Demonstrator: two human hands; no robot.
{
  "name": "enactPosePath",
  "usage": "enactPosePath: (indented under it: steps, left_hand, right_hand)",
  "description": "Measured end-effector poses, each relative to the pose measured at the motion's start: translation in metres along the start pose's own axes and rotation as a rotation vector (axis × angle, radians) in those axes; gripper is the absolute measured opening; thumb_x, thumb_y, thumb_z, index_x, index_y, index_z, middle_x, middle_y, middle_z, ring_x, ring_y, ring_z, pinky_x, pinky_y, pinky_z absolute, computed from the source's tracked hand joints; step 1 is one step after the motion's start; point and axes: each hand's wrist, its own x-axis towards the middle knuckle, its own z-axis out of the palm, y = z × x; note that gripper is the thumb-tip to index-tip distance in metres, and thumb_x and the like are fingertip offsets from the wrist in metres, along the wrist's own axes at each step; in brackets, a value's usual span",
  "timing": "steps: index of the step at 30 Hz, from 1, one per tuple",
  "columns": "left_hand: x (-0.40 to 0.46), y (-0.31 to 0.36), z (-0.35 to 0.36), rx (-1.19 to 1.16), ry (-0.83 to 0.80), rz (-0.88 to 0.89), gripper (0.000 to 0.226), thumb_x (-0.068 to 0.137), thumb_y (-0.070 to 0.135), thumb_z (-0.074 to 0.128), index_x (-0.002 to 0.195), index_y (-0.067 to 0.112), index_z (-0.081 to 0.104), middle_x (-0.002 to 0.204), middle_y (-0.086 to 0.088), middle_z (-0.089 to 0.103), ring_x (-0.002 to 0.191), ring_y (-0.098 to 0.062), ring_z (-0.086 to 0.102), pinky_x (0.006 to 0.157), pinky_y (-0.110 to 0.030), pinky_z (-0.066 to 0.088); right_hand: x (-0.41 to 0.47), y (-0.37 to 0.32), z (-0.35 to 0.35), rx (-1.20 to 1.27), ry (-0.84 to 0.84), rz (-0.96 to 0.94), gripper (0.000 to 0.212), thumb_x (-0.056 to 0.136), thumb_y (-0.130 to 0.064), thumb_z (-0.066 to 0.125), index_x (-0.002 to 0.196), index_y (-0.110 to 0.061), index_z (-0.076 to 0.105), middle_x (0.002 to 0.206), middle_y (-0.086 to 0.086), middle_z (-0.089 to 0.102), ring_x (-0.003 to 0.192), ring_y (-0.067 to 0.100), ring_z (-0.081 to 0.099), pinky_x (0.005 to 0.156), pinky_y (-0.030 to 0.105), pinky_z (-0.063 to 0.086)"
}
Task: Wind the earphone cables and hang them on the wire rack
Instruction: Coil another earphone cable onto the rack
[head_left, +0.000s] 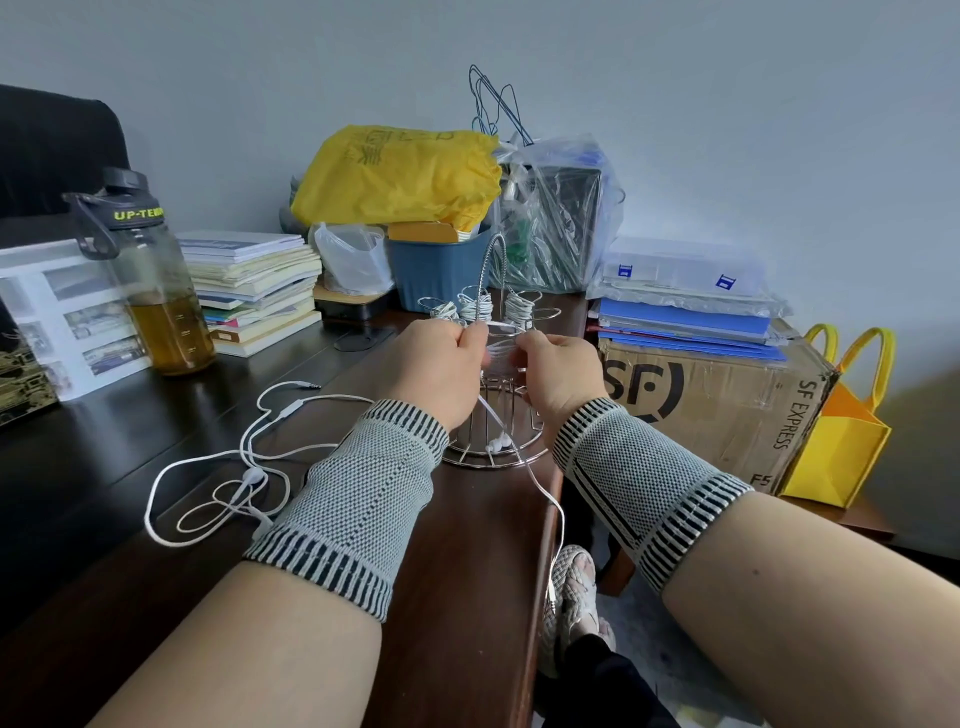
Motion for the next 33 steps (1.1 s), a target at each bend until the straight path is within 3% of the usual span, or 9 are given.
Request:
enactPosePath:
  steps: [7, 13, 16, 22, 25, 27, 30, 33]
  left_hand:
    - [-0.003, 0.002, -0.003, 0.115, -0.015, -0.002, 0.043, 0.094, 0.029, 0.046, 0.069, 0.006, 0.073, 0.072, -0.01, 0.071, 0.069, -0.027, 0.065, 0.07, -0.044, 0.058]
    - [-0.004, 0.003, -0.004, 0.065, -0.005, -0.006, 0.048, 0.097, 0.034, 0.044, 0.058, 0.017, 0.067, 0.066, -0.003, 0.07, 0.066, -0.025, 0.066, 0.07, -0.04, 0.057]
    - [-0.006, 0.004, -0.002, 0.038, -0.002, -0.026, 0.05, 0.099, 0.037, 0.045, 0.057, 0.019, 0.065, 0.055, 0.005, 0.061, 0.062, -0.019, 0.06, 0.063, -0.028, 0.049]
    - [-0.01, -0.001, 0.005, 0.149, -0.106, -0.038, 0.045, 0.095, 0.028, 0.051, 0.059, 0.004, 0.061, 0.051, -0.004, 0.052, 0.055, -0.02, 0.05, 0.05, -0.027, 0.033]
    - [-0.01, -0.001, 0.001, 0.1, -0.092, -0.054, 0.045, 0.093, 0.024, 0.05, 0.054, 0.004, 0.062, 0.045, 0.002, 0.056, 0.056, -0.02, 0.053, 0.053, -0.027, 0.039]
    - [-0.01, 0.001, -0.003, 0.036, -0.058, -0.052, 0.046, 0.091, 0.022, 0.05, 0.047, 0.013, 0.06, 0.041, 0.006, 0.057, 0.054, -0.02, 0.055, 0.055, -0.027, 0.044]
    - [-0.008, 0.005, -0.006, -0.089, -0.023, -0.035, 0.047, 0.086, 0.019, 0.051, 0.04, 0.016, 0.058, 0.071, -0.004, 0.073, 0.07, -0.028, 0.068, 0.069, -0.04, 0.058]
    - [-0.007, 0.005, -0.008, -0.133, -0.048, -0.037, 0.048, 0.084, 0.019, 0.051, 0.037, 0.019, 0.061, 0.077, -0.007, 0.075, 0.081, -0.026, 0.071, 0.078, -0.045, 0.059]
  right_hand:
    - [0.002, 0.0, -0.001, -0.013, 0.01, 0.008, 0.034, 0.084, -0.019, 0.053, 0.052, -0.014, 0.06, 0.055, 0.001, 0.056, 0.055, 0.017, 0.048, 0.058, 0.033, 0.041]
    - [0.005, 0.001, 0.001, -0.057, 0.03, -0.002, 0.03, 0.082, -0.018, 0.05, 0.054, -0.012, 0.059, 0.055, 0.002, 0.054, 0.054, 0.019, 0.047, 0.059, 0.032, 0.04]
    - [0.004, 0.002, 0.002, -0.057, 0.037, 0.003, 0.03, 0.083, -0.019, 0.05, 0.055, -0.012, 0.059, 0.054, 0.002, 0.054, 0.054, 0.019, 0.047, 0.06, 0.033, 0.04]
    - [0.004, 0.004, 0.002, -0.046, 0.038, 0.001, 0.033, 0.084, -0.022, 0.052, 0.052, -0.014, 0.057, 0.063, 0.007, 0.06, 0.062, 0.023, 0.051, 0.061, 0.036, 0.041]
    - [0.005, 0.005, 0.002, -0.042, 0.037, 0.009, 0.029, 0.083, -0.023, 0.053, 0.056, -0.014, 0.058, 0.065, 0.007, 0.06, 0.062, 0.022, 0.052, 0.062, 0.037, 0.041]
    - [0.005, 0.006, 0.002, -0.025, 0.042, 0.019, 0.031, 0.084, -0.024, 0.054, 0.055, -0.015, 0.059, 0.064, 0.006, 0.061, 0.061, 0.022, 0.052, 0.061, 0.037, 0.043]
    - [0.004, 0.01, 0.001, -0.029, 0.062, 0.016, 0.03, 0.081, -0.026, 0.056, 0.055, -0.012, 0.061, 0.06, 0.006, 0.059, 0.059, 0.022, 0.051, 0.061, 0.037, 0.045]
    - [0.004, 0.014, -0.001, -0.076, 0.068, 0.003, 0.03, 0.078, -0.027, 0.055, 0.062, -0.002, 0.065, 0.061, 0.009, 0.058, 0.059, 0.023, 0.05, 0.061, 0.04, 0.049]
